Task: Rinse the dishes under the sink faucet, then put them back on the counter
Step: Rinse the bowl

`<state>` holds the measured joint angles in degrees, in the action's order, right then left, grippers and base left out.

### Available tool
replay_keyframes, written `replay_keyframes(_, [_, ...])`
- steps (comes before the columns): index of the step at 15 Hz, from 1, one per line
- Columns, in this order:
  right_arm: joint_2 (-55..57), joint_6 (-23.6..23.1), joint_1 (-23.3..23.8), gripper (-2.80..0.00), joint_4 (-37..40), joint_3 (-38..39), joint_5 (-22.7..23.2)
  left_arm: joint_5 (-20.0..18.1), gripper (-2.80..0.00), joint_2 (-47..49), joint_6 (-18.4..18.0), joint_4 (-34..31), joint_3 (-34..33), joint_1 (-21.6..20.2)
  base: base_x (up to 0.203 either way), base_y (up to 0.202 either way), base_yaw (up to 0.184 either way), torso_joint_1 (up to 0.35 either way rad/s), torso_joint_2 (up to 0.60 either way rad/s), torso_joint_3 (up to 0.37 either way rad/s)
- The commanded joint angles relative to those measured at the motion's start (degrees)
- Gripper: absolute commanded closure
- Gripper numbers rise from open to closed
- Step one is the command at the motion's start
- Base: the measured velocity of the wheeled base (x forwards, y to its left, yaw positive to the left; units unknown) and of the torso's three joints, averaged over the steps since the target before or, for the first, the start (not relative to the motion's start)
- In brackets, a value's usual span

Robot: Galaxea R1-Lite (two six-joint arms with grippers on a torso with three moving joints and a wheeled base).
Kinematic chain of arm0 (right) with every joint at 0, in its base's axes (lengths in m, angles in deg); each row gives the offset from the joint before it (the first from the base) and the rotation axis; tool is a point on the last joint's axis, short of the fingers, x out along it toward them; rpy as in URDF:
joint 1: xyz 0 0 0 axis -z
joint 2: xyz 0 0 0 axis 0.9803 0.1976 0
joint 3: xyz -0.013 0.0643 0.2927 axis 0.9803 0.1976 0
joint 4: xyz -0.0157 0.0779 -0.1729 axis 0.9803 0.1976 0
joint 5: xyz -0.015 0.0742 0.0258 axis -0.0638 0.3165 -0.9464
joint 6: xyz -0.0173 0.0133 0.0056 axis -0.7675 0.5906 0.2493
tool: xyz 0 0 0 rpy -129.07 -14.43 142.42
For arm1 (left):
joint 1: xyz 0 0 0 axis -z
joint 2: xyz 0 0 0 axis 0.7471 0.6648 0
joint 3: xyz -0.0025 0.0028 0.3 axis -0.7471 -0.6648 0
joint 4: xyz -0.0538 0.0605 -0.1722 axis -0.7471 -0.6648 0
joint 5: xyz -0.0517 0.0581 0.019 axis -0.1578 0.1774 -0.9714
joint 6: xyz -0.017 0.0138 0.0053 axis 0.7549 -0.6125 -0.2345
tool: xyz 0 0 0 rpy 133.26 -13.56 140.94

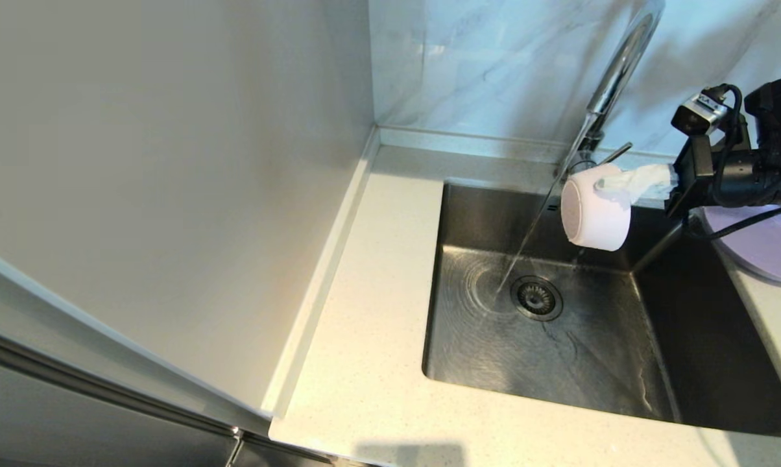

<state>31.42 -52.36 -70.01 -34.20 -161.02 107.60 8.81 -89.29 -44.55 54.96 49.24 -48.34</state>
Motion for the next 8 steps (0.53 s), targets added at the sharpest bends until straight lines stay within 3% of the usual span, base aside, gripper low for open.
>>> replay_keyframes(1, [1.69, 0.08, -0.43, 0.0, 0.13, -1.93, 0.34, -0.06, 0.0, 0.0, 0.0, -0.02, 0.0, 0.0, 0.0, 0.0, 0.0, 0.0, 0.0, 0.0])
replay_keyframes(8, [4.64, 0.45, -1.14, 0.0, -1.8, -4.96, -1.69, 0.03, 0.0, 0.0, 0.0, -0.02, 0.0, 0.0, 0.0, 0.0, 0.0, 0.0, 0.0, 0.0])
